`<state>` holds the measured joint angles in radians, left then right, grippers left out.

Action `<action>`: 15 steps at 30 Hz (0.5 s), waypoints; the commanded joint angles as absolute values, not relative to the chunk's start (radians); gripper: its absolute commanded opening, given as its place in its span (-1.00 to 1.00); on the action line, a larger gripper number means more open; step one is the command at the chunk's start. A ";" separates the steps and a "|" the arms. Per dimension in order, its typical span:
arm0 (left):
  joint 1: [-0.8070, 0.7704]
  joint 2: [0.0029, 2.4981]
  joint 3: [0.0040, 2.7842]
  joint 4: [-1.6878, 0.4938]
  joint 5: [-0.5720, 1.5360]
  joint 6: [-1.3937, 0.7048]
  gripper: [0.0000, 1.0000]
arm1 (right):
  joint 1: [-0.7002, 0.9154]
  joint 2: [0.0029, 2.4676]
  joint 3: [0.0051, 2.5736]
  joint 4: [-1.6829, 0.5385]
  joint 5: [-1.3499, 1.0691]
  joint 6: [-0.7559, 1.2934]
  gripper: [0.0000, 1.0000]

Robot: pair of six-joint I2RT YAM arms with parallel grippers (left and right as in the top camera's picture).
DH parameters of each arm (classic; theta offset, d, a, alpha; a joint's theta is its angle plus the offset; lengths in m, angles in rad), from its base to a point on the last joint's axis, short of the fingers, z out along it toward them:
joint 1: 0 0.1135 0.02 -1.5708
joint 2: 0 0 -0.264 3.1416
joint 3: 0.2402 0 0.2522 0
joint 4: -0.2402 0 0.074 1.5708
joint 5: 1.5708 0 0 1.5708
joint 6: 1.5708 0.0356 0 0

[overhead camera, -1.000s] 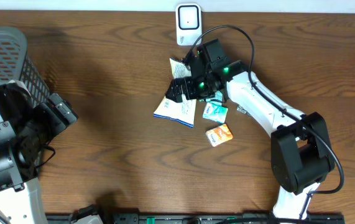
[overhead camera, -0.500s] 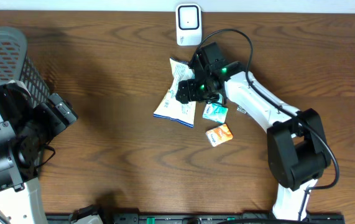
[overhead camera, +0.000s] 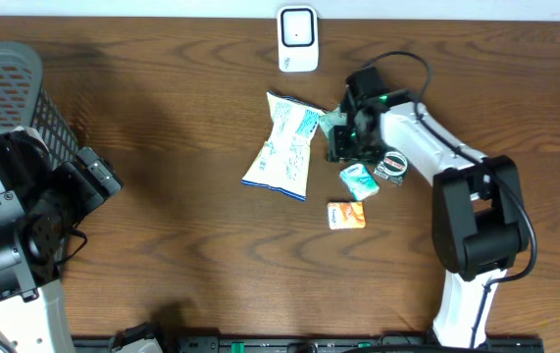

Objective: Scan the item barcode
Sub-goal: 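Grasp the white snack bag with the right gripper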

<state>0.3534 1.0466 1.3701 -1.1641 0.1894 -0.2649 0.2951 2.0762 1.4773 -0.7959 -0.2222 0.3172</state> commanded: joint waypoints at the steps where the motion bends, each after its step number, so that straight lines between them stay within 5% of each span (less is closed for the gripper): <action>1: 0.359 1.047 1.386 -1.166 0.198 -0.266 0.96 | 0.274 2.031 1.487 -0.777 -0.378 0.235 0.05; 6: 0.359 1.047 1.386 -1.166 0.198 -0.266 0.95 | 0.319 2.031 1.487 -0.713 -0.556 0.178 -0.58; 15: 0.359 1.047 1.386 -1.166 0.198 -0.266 0.95 | 0.358 2.032 1.483 -0.635 -0.179 0.321 -0.92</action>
<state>0.3534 1.0466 1.3697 -1.1641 0.1894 -0.2649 0.3584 2.0602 1.4773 -0.6552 -0.3393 0.2745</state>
